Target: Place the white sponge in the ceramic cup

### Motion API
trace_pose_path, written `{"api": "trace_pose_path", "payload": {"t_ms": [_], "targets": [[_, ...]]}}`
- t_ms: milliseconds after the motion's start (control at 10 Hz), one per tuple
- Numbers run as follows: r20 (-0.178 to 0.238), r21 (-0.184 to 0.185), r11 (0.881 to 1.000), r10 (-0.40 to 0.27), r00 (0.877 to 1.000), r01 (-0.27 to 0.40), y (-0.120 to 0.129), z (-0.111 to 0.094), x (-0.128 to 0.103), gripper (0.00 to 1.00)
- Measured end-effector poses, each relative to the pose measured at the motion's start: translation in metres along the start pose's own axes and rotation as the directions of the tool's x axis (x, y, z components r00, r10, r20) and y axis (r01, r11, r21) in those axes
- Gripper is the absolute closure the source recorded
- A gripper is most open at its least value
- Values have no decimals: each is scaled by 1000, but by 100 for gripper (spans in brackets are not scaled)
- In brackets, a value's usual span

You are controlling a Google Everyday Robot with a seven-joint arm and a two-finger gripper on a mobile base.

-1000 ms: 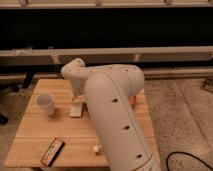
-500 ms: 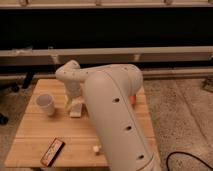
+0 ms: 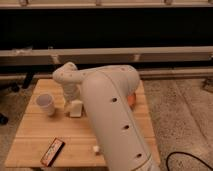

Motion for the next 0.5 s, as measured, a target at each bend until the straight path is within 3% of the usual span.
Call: {"api": "trace_pose_path", "payload": {"t_ms": [500], "targets": [[-70, -6, 1000, -16, 997, 16, 1, 18, 3, 20]]}}
